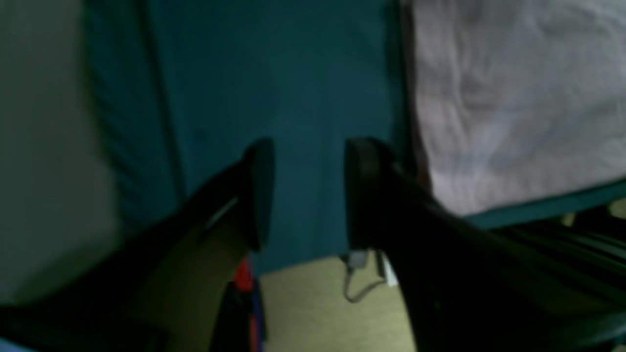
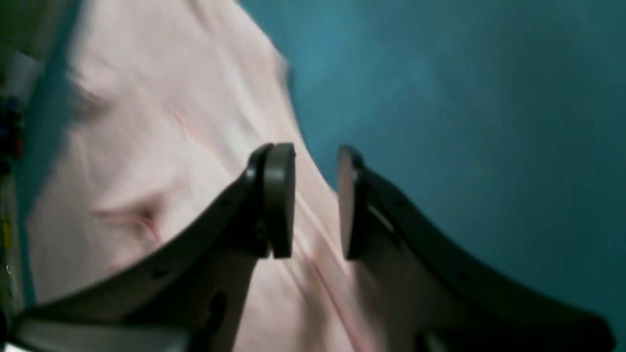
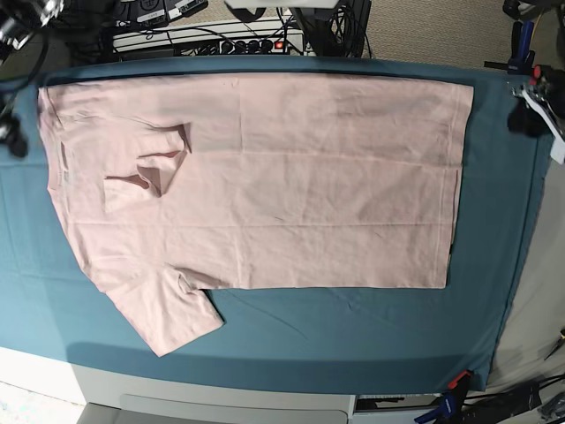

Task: Fold the T-shirt properly
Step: 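Release the corners and move both grippers to the shirt's side edge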

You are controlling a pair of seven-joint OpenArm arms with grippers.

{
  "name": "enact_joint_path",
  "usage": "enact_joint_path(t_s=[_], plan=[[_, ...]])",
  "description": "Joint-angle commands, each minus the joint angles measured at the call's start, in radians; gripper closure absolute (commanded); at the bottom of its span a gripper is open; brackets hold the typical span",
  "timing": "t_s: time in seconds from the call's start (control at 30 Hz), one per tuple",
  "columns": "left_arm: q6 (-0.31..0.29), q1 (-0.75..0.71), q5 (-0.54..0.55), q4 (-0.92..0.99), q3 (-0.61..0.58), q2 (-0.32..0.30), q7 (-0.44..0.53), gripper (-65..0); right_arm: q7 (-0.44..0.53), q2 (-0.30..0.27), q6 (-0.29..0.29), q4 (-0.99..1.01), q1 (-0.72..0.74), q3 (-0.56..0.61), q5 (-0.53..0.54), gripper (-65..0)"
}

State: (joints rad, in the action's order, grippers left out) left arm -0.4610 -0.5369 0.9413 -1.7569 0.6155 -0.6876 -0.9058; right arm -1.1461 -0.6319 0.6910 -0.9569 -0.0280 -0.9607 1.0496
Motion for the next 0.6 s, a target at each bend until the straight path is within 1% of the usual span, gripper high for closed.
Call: enact_joint_path(t_s=[0.0, 0.07, 0.13, 0.23, 0.3, 0.33, 0.43, 0.53, 0.57], plan=[[-0.012, 0.031, 0.015, -0.017, 0.008, -0.029, 0.021, -25.1, 0.025, -0.046, 0.007, -0.017, 0.051, -0.001, 0.03, -15.9], [0.002, 0.101, 0.004, -0.017, 0.008, -0.042, 0.024, -24.9, 0.026, -0.049, 0.007, -0.017, 0.144, 0.0, 0.026, -15.9], [0.039, 0.182, -0.027, -0.014, -0.006, -0.054, 0.032, -24.9, 0.034, -0.046, 0.007, -0.017, 0.24, 0.0, -0.008, -15.9], [0.07, 0.309, -0.095, 0.011, -0.071, -0.068, 0.067, -22.0, 0.098, -0.035, 0.007, -0.017, 0.368, 0.017, -0.113, -15.9], [0.094, 0.398, -0.139, 0.042, -0.141, -0.069, 0.085, -21.7, 0.147, -0.024, 0.007, -0.017, 0.44, 0.053, -0.201, -15.9], [0.106, 0.442, -0.159, 0.063, -0.182, -0.069, 0.096, -21.7, 0.168, -0.016, 0.007, -0.017, 0.471, 0.08, -0.249, -15.9], [0.106, 0.589, -0.205, 0.154, -0.311, -0.057, 0.104, -21.7, 0.221, 0.016, 0.007, -0.016, 0.546, 0.194, -0.385, -15.9], [0.105, 0.752, -0.216, 0.307, -0.419, -0.027, 0.103, -21.7, 0.282, 0.06, 0.007, -0.016, 0.596, 0.338, -0.533, -15.9], [0.105, 0.806, -0.216, 0.371, -0.446, -0.012, 0.103, -21.7, 0.304, 0.077, -0.01, -0.016, 0.608, 0.386, -0.587, -15.9]])
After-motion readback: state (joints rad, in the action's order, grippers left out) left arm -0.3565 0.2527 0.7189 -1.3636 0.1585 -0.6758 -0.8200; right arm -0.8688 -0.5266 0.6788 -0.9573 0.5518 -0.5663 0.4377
